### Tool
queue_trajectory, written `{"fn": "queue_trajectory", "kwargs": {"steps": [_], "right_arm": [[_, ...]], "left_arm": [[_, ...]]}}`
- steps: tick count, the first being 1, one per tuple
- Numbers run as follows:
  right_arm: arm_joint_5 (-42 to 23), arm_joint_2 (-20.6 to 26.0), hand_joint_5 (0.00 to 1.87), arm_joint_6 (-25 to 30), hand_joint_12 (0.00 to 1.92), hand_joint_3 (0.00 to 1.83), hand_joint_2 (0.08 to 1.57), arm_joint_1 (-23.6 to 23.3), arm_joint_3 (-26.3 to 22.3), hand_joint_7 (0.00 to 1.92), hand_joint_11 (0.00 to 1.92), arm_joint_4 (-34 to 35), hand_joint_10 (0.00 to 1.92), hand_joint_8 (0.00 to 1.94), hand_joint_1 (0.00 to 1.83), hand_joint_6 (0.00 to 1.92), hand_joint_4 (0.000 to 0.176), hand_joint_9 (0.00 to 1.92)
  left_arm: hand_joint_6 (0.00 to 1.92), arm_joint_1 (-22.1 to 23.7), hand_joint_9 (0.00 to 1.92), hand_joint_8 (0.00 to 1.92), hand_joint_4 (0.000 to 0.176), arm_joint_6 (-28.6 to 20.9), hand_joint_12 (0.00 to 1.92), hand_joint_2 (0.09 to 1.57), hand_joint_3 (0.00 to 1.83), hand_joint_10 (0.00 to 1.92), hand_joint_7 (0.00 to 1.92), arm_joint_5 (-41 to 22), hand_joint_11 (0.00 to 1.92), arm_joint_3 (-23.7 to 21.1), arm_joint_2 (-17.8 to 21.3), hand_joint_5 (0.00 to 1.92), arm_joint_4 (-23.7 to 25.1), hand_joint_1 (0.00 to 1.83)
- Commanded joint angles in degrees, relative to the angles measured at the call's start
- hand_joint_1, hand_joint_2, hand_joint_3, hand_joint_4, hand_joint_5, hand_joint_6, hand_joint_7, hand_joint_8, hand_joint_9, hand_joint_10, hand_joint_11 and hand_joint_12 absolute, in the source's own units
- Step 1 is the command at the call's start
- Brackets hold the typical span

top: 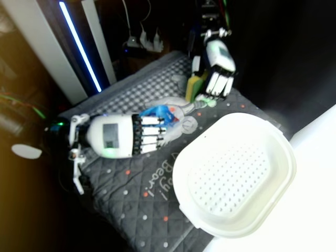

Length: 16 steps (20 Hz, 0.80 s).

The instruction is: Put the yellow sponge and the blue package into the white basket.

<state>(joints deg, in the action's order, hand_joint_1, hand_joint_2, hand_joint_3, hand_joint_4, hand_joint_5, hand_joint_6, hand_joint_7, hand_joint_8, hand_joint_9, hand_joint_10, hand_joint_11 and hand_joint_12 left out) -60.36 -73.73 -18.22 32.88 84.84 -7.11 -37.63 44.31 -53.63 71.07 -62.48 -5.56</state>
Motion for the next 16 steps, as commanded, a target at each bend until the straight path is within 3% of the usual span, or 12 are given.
{"fn": "queue_trajectory", "kwargs": {"steps": [1,4,5,7,8,10,11,12,13,14,15,16], "right_arm": [[-7.52,0.59,1.05,0.17,1.62,0.00,1.08,-1.47,0.93,1.13,0.83,1.75,1.03,0.95,1.28,0.61,0.000,1.04],[-6.44,-0.58,0.42,-0.37,1.92,0.01,1.21,-4.44,4.69,0.37,0.45,3.18,1.72,1.19,0.91,0.04,0.000,0.35],[-5.67,-1.11,0.36,-0.37,1.92,0.01,1.24,-5.73,6.03,0.54,0.85,3.65,1.88,1.72,1.00,0.03,0.000,0.71],[-3.41,-2.18,0.55,-0.37,1.92,0.01,1.32,-8.87,8.51,0.60,0.66,3.71,1.78,1.61,1.23,0.10,0.012,0.56],[-2.07,-2.68,0.45,-0.37,1.88,0.01,1.35,-10.37,10.06,0.42,0.39,3.72,1.43,1.05,0.59,0.05,0.091,0.37],[-0.25,-4.45,0.37,-0.37,1.92,0.00,1.31,-11.47,12.75,0.39,0.17,3.92,1.22,0.64,0.54,0.02,0.129,0.24],[1.06,-5.72,0.44,-0.37,1.92,0.00,1.25,-11.78,14.43,0.49,0.47,3.90,1.57,1.06,0.72,0.06,0.160,0.44],[3.50,-7.48,0.53,-0.68,1.92,0.01,1.21,-13.31,16.68,0.73,0.70,3.46,1.61,1.29,1.19,0.11,0.000,0.67],[5.67,-8.84,0.60,-1.35,1.92,0.01,1.25,-14.58,18.34,0.77,0.58,2.95,1.66,1.41,1.16,1.13,0.000,0.56],[7.78,-10.37,0.33,-1.63,1.92,0.03,1.44,-15.66,20.18,0.44,0.21,2.43,1.29,0.84,0.44,0.84,0.000,0.27],[9.59,-11.52,0.28,-1.63,1.11,0.01,1.45,-16.56,21.88,0.33,0.04,1.56,0.53,0.26,0.35,0.47,0.000,0.10],[11.71,-12.70,0.32,-1.64,0.58,0.00,1.45,-17.71,23.70,0.34,0.01,0.38,0.29,0.08,0.35,0.28,0.000,0.08]], "left_arm": [[0.78,1.48,1.01,0.82,0.010,-0.36,1.34,1.07,0.00,0.66,1.12,-7.25,0.61,0.84,-0.17,1.06,0.43,1.25],[0.79,6.92,0.94,0.91,0.028,-0.36,1.50,1.08,0.00,0.87,1.05,-3.98,0.74,4.77,-2.95,1.08,1.67,1.24],[0.83,8.50,0.90,0.93,0.028,-0.36,1.33,1.08,0.00,0.78,1.02,-3.01,0.64,5.86,-3.61,1.07,2.35,1.24],[0.81,11.60,0.96,0.93,0.022,-0.31,1.12,1.08,0.00,0.49,1.01,-1.08,0.62,7.70,-4.64,1.10,3.24,1.24],[0.77,13.30,1.02,0.92,0.027,-0.30,1.18,1.07,0.00,0.44,1.04,0.68,0.64,9.27,-5.68,1.10,3.53,1.24],[0.67,15.45,0.98,0.73,0.000,-0.29,1.13,1.05,0.00,1.05,1.11,4.78,0.72,12.78,-8.33,1.13,3.55,1.38],[0.59,16.37,0.97,0.74,0.000,-0.30,1.17,1.05,0.00,1.12,1.12,7.44,0.73,15.35,-10.22,1.16,3.55,1.38],[0.71,17.39,0.92,0.78,0.001,-0.32,1.18,1.05,0.01,0.70,1.09,11.00,0.60,18.31,-12.35,1.14,3.55,1.27],[0.74,18.24,0.93,0.85,0.009,-0.33,1.24,1.07,0.00,0.50,1.05,13.63,0.52,20.54,-13.96,1.15,3.54,1.25],[0.81,19.10,0.99,0.83,0.021,-0.32,1.13,1.07,0.00,0.38,1.05,16.29,0.63,22.73,-15.59,1.11,3.57,1.24],[0.81,19.88,1.05,0.81,0.030,-0.31,1.02,1.07,0.00,0.25,1.06,18.39,0.68,24.64,-17.04,1.11,4.03,1.24],[0.76,20.91,1.10,0.78,0.030,-0.31,1.13,1.06,0.00,0.23,1.08,21.33,0.72,26.87,-18.81,1.13,5.26,1.25]]}}
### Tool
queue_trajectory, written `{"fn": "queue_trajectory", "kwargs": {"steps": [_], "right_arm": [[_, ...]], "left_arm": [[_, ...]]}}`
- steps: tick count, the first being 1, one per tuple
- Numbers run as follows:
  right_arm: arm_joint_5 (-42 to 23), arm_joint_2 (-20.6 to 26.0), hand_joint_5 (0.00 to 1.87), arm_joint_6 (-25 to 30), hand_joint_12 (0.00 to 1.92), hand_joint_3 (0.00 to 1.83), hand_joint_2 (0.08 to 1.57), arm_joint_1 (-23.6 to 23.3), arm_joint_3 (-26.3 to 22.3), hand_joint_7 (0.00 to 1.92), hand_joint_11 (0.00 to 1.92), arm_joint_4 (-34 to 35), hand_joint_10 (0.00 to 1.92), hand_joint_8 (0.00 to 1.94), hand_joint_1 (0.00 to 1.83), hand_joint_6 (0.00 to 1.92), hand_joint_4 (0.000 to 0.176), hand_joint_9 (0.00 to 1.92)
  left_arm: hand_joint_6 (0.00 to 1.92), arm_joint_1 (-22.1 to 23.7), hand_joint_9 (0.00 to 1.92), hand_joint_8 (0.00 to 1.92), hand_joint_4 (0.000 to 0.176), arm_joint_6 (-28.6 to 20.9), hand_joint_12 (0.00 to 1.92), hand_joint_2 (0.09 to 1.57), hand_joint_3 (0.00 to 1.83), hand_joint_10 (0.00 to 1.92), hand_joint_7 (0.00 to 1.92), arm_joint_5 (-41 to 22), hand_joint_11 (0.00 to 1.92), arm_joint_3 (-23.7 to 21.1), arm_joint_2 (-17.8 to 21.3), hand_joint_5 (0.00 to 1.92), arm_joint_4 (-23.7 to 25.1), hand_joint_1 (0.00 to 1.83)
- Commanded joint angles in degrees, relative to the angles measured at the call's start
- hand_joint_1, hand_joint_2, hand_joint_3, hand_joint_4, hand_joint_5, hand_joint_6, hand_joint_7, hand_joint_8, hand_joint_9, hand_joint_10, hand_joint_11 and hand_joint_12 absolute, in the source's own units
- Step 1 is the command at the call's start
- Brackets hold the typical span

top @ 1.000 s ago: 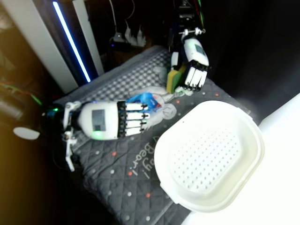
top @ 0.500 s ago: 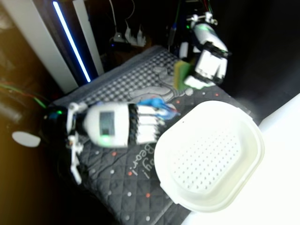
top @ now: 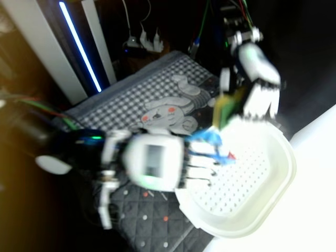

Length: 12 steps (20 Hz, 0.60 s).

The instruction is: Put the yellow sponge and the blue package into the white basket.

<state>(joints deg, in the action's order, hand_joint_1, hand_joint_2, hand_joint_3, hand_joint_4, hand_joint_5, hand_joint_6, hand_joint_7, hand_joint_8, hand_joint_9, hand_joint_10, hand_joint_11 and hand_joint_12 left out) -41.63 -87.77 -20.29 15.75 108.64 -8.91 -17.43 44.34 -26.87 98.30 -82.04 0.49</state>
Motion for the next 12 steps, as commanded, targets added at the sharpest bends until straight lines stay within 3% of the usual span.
{"fn": "queue_trajectory", "kwargs": {"steps": [1,2,3,4,5,7,8,9,10,12], "right_arm": [[-5.53,0.63,0.35,0.44,0.35,0.00,1.45,-1.26,1.00,0.34,0.00,1.14,0.21,0.03,0.35,0.20,0.000,0.09],[-4.86,0.18,0.37,0.43,0.26,0.00,1.45,-1.60,1.65,0.35,0.00,0.43,0.16,0.01,0.34,0.15,0.000,0.10],[-4.70,0.02,0.39,0.42,0.24,0.00,1.45,-1.84,1.89,0.35,0.00,-0.35,0.12,0.00,0.34,0.10,0.000,0.12],[-4.75,0.04,0.39,0.42,0.24,0.00,1.45,-1.88,1.76,0.35,0.00,-0.54,0.11,0.00,0.34,0.09,0.000,0.13],[-5.23,0.08,0.39,0.43,0.24,0.00,1.45,-1.91,1.28,0.35,0.00,-0.55,0.10,0.00,0.34,0.09,0.000,0.13],[-5.98,0.16,0.40,0.44,0.24,0.00,1.45,-1.91,0.40,0.35,0.00,-0.54,0.10,0.00,0.34,0.08,0.000,0.13],[-6.51,0.67,0.40,0.44,0.24,0.00,1.45,-1.91,-0.52,0.35,0.00,-0.54,0.10,0.00,0.34,0.08,0.000,0.13],[-7.40,2.07,0.40,0.44,0.24,0.00,1.45,-1.90,-2.30,0.35,0.00,-0.54,0.10,0.00,0.34,0.08,0.000,0.13],[-8.01,3.13,0.40,0.42,0.24,0.00,1.45,-1.89,-3.62,0.35,0.00,-0.54,0.10,0.00,0.34,0.08,0.000,0.13],[-9.50,7.28,0.40,-0.68,0.24,0.00,1.45,-1.89,-8.17,0.35,0.00,-0.54,0.10,0.00,0.35,0.08,0.000,0.13]], "left_arm": [[0.70,1.39,1.00,0.57,0.000,-0.33,1.12,1.05,0.00,0.96,1.16,-3.68,0.74,1.11,-0.48,1.15,0.33,1.35],[0.76,1.62,0.93,0.78,0.016,-0.33,1.16,1.06,0.01,0.60,1.10,-3.08,0.62,1.76,-1.15,1.10,0.90,1.26],[0.27,1.74,0.87,0.34,0.000,-0.32,1.28,1.04,0.00,0.39,0.93,-3.26,0.52,1.74,-1.33,0.90,1.34,1.12],[0.07,1.75,0.89,0.12,0.000,-0.33,1.34,1.02,0.00,0.28,0.89,-4.02,0.54,1.46,-1.26,0.83,1.34,1.07],[0.01,1.75,0.83,0.03,0.000,-0.34,1.39,1.00,0.00,0.21,0.77,-4.87,0.48,0.90,-0.80,0.70,1.34,0.99],[0.00,1.74,0.65,0.00,0.037,-0.36,1.37,0.97,0.00,0.09,0.57,-6.38,0.27,-0.34,0.39,0.45,1.32,0.83],[0.00,1.65,0.45,0.00,0.095,-0.37,1.30,0.95,0.00,0.02,0.34,-7.53,0.07,-1.25,1.20,0.27,1.21,0.73],[0.00,1.26,0.32,0.00,0.130,-0.37,1.13,0.94,0.00,0.00,0.21,-9.26,0.01,-2.97,2.65,0.17,0.88,0.68],[0.00,0.99,0.17,0.00,0.147,-0.31,0.87,0.93,0.00,0.00,0.10,-10.29,0.00,-4.36,3.84,0.06,0.87,0.63],[0.01,-1.00,0.07,0.01,0.158,-0.02,0.71,0.93,0.00,0.00,0.05,-13.25,0.00,-8.82,7.80,0.05,0.74,0.63]]}}
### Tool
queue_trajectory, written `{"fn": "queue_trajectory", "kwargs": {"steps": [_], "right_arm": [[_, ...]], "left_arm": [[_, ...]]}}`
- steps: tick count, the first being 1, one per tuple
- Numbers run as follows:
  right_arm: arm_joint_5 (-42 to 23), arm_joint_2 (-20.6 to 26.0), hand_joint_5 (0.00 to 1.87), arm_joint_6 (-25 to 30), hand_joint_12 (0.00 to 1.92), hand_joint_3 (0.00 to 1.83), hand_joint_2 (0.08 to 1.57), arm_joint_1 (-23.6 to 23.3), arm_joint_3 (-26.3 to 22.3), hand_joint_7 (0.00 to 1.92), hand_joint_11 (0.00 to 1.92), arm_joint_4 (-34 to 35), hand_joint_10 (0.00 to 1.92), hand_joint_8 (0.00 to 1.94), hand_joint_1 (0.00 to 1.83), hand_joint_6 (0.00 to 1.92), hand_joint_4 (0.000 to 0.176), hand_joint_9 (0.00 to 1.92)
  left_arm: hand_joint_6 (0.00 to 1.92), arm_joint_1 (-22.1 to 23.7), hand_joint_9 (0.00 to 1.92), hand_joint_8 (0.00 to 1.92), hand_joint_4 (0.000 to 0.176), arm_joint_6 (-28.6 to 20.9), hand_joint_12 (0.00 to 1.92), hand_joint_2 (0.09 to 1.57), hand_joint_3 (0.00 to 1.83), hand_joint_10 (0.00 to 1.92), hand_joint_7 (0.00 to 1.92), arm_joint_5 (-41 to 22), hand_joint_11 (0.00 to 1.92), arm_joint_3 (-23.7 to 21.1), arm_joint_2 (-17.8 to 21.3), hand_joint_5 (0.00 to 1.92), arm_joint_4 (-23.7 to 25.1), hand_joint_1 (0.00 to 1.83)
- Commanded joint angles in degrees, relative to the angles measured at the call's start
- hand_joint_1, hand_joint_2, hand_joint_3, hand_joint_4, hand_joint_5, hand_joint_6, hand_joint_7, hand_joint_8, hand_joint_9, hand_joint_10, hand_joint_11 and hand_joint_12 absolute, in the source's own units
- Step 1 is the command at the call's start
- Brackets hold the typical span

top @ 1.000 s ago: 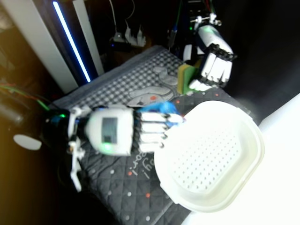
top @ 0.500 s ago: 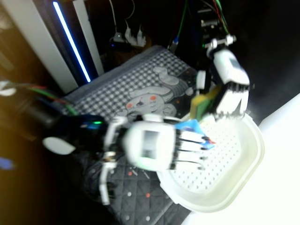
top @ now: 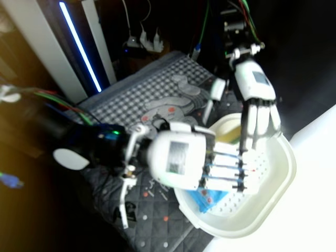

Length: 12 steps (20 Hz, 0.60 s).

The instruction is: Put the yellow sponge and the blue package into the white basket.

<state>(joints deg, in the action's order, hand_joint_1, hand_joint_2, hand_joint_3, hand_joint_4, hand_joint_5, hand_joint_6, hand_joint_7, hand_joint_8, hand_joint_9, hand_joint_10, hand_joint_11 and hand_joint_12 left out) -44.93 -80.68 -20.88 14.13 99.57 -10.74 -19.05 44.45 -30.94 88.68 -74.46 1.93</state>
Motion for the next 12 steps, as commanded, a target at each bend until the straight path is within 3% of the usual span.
{"fn": "queue_trajectory", "kwargs": {"steps": [1,3,4,5,6,7,8,9,11,12], "right_arm": [[-7.36,2.54,0.40,-0.21,0.24,0.00,1.45,-0.24,-0.91,0.35,0.00,1.30,0.10,0.00,0.35,0.08,0.000,0.13],[-10.22,5.79,0.40,-0.99,0.24,0.00,1.45,2.86,-4.98,0.35,0.00,1.85,0.10,0.00,0.35,0.08,0.000,0.13],[-12.92,7.62,0.40,-0.99,0.24,0.00,1.45,5.22,-7.25,0.35,0.00,2.72,0.10,0.00,0.35,0.08,0.000,0.13],[-15.99,9.19,0.40,-0.99,0.24,0.00,1.45,7.64,-9.17,0.35,0.00,3.99,0.09,0.00,0.35,0.08,0.000,0.13],[-18.72,10.89,0.40,-0.99,0.24,0.00,1.45,9.93,-11.22,0.35,0.00,4.94,0.09,0.00,0.35,0.07,0.000,0.13],[-21.87,12.80,0.19,-0.99,0.35,0.00,1.06,12.43,-13.50,0.16,0.00,5.65,0.05,0.00,0.57,0.01,0.135,0.09],[-26.52,15.22,0.16,-0.99,0.53,0.00,0.94,15.99,-16.55,0.16,0.00,7.09,0.04,0.00,0.59,0.00,0.167,0.14],[-30.77,17.22,0.18,-0.99,0.59,0.00,0.91,19.69,-19.26,0.17,0.00,8.76,0.01,0.00,0.64,0.01,0.176,0.15],[-36.51,19.54,0.16,-1.00,0.70,0.00,0.89,25.76,-22.82,0.18,0.00,11.32,0.01,0.00,0.67,0.01,0.176,0.15],[-40.74,20.87,0.11,-1.00,0.41,0.00,0.90,30.30,-25.15,0.20,0.00,13.65,0.00,0.00,0.71,0.03,0.176,0.14]], "left_arm": [[0.01,-0.85,0.07,0.00,0.157,-0.13,0.78,0.92,0.00,0.00,0.06,-10.76,0.00,-1.14,1.99,0.08,-0.78,0.69],[0.00,-4.61,0.04,0.00,0.160,-0.14,0.70,0.94,0.00,0.01,0.05,-14.86,0.00,-5.62,6.07,0.10,-1.38,0.69],[0.00,-7.39,0.03,0.00,0.165,-0.14,0.53,0.94,0.00,0.00,0.06,-18.47,0.00,-8.91,8.71,0.10,-2.21,0.71],[0.01,-9.94,0.01,0.00,0.174,-0.14,0.15,0.92,0.00,0.00,0.02,-21.88,0.00,-11.48,11.08,0.09,-2.89,0.72],[0.01,-12.34,0.01,0.00,0.176,-0.14,0.09,0.93,0.00,0.00,0.02,-25.29,0.03,-14.26,13.27,0.09,-3.26,0.73],[0.01,-14.60,0.03,0.00,0.176,-0.14,0.10,0.92,0.00,0.01,0.01,-28.37,0.09,-16.83,15.40,0.10,-3.54,0.73],[0.01,-18.03,0.05,0.00,0.176,-0.13,0.12,0.92,0.00,0.01,0.00,-32.61,0.12,-19.86,17.98,0.09,-4.50,0.71],[0.00,-21.68,0.01,0.00,0.176,-0.13,0.09,0.90,0.00,0.00,0.00,-36.81,0.03,-22.29,19.99,0.09,-6.03,0.68],[0.00,-26.20,0.00,0.00,0.176,-0.13,0.08,0.90,0.00,0.00,0.01,-42.10,0.01,-25.24,22.25,0.08,-7.77,0.66],[0.00,-29.22,0.00,0.00,0.176,-0.13,0.08,0.91,0.00,0.00,0.01,-44.97,0.00,-27.00,23.24,0.06,-8.34,0.60]]}}
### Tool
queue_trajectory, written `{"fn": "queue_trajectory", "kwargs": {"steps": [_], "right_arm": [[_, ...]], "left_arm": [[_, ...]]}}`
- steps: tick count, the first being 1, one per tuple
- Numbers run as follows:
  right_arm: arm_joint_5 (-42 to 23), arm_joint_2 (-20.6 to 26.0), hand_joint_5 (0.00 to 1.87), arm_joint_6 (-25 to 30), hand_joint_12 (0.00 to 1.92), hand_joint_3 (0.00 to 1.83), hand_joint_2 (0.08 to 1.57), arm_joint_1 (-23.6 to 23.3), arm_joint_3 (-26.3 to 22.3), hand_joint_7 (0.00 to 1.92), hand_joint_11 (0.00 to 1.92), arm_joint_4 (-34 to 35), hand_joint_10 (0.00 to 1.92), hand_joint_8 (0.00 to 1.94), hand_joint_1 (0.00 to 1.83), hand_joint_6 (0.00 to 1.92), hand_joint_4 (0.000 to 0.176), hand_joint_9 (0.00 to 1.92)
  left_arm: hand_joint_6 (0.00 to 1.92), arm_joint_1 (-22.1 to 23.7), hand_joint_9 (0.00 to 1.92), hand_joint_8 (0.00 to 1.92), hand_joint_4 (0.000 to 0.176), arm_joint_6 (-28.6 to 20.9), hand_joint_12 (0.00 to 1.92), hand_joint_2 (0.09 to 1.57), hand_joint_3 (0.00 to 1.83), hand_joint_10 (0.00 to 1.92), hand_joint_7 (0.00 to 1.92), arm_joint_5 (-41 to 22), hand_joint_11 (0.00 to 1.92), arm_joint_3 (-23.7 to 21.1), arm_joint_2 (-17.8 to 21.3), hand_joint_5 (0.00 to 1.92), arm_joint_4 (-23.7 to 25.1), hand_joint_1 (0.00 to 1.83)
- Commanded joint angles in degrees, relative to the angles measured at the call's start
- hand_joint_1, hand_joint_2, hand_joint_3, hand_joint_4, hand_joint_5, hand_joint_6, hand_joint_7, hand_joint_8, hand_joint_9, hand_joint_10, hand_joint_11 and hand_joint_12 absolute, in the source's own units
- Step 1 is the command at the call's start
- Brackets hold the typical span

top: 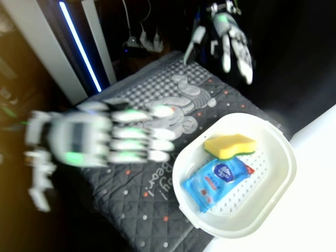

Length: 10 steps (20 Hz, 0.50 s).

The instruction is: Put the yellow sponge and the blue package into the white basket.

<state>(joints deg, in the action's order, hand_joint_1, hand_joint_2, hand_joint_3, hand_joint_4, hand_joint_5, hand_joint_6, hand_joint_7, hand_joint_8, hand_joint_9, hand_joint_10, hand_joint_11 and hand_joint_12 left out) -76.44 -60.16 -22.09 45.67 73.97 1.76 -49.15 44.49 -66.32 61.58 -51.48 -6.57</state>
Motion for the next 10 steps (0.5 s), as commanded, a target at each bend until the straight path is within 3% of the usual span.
{"fn": "queue_trajectory", "kwargs": {"steps": [1,2,3,4,5,7,8,10], "right_arm": [[-12.01,0.98,0.16,0.21,0.34,0.00,0.94,1.77,-0.91,0.21,0.00,2.71,0.00,0.00,0.75,0.02,0.176,0.13],[-15.15,1.76,0.17,0.21,0.33,0.01,0.97,5.48,-2.72,0.23,0.00,4.33,0.00,0.00,0.72,0.01,0.176,0.11],[-17.62,2.35,0.17,0.21,0.21,0.01,1.02,8.07,-4.22,0.21,0.00,5.59,0.00,0.00,0.72,0.00,0.176,0.11],[-18.75,2.69,0.16,0.21,0.04,0.01,1.04,9.52,-5.24,0.21,0.00,6.26,0.00,0.00,0.72,0.00,0.176,0.10],[-20.02,2.87,0.15,0.21,0.01,0.00,1.01,11.21,-6.12,0.20,0.00,7.20,0.00,0.00,0.73,0.00,0.176,0.09],[-21.11,2.65,0.15,0.21,0.00,0.00,0.97,13.85,-6.84,0.17,0.00,9.46,0.00,0.00,0.70,0.00,0.176,0.05],[-21.22,2.50,0.13,0.21,0.00,0.00,0.94,15.05,-6.90,0.13,0.00,10.51,0.00,0.00,0.70,0.00,0.176,0.01],[-21.85,2.61,0.09,0.21,0.00,0.00,0.88,16.65,-7.51,0.12,0.00,11.37,0.00,0.00,0.71,0.00,0.176,0.00]], "left_arm": [[0.00,-1.29,0.00,0.00,0.176,-0.17,0.10,0.91,0.00,0.00,0.01,-11.44,0.04,-1.20,0.87,0.06,-0.19,0.71],[0.00,-4.77,0.00,0.00,0.176,-0.17,0.09,0.88,0.00,0.00,0.00,-14.44,0.01,-3.19,1.78,0.05,-0.98,0.73],[0.00,-7.74,0.00,0.00,0.159,-0.17,0.09,0.88,0.00,0.00,0.00,-17.88,0.00,-5.17,2.69,0.04,-2.19,0.71],[0.00,-9.81,0.00,0.00,0.149,-0.06,0.09,0.87,0.00,0.00,0.00,-20.61,0.00,-6.27,3.09,0.02,-3.30,0.71],[0.00,-12.20,0.03,0.00,0.145,0.21,0.16,0.87,0.00,0.00,0.01,-23.14,0.00,-7.28,3.31,0.00,-5.01,0.67],[0.00,-16.24,0.05,0.00,0.148,0.21,0.17,0.88,0.01,0.00,0.01,-26.22,0.00,-8.15,3.32,0.00,-8.50,0.62],[0.00,-18.21,0.01,0.00,0.170,0.20,0.07,0.91,0.01,0.00,0.00,-27.97,0.00,-8.84,3.31,0.00,-9.80,0.63],[0.00,-21.39,0.00,0.00,0.174,0.19,0.05,0.94,0.02,0.00,0.00,-31.99,0.00,-10.31,3.51,0.00,-11.29,0.54]]}}
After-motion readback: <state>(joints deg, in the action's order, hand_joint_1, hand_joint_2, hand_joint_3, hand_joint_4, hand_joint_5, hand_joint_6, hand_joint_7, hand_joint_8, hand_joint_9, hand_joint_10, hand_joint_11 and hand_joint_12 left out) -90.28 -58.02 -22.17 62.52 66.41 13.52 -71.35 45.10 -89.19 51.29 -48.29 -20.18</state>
